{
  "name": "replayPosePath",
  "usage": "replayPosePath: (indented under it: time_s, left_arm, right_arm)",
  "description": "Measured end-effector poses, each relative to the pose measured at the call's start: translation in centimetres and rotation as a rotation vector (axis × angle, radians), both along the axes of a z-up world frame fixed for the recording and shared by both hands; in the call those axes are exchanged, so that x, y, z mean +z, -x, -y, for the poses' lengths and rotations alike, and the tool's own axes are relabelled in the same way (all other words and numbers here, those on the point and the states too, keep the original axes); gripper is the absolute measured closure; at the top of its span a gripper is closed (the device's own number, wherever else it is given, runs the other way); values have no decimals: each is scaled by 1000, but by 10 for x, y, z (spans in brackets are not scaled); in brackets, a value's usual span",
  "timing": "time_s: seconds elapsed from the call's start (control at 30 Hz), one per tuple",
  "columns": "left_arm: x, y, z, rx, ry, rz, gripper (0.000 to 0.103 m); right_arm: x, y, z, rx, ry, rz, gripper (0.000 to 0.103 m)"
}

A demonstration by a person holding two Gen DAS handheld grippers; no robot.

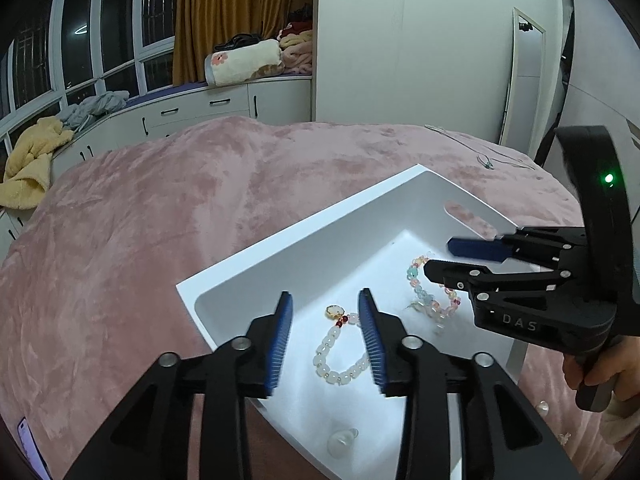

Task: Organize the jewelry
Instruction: 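Carry the silver earring and pearl drop earring over the white box, then open both tools to drop the earrings into the box, then withdraw both tools from the box toward the remaining pearl earrings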

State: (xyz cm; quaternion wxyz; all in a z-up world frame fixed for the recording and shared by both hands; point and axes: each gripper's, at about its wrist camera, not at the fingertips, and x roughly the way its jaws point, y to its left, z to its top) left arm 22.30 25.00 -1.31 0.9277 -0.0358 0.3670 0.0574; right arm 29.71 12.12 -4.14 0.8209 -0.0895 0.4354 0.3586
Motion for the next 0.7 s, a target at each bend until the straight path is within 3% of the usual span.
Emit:
replayPosePath:
  time_s: [0.2,0.27,0.7]
  left_arm:
    - [9,7,7,-6,-20,25,38]
    - [13,9,11,-9,-29,36,35]
    - [58,32,47,-74,-74,135,16]
  right_arm:
    - [31,6,13,-34,-49,95,18]
    - [42,8,17,-45,-53,129,12]
    - [90,24,70,-74,-79,220,6]
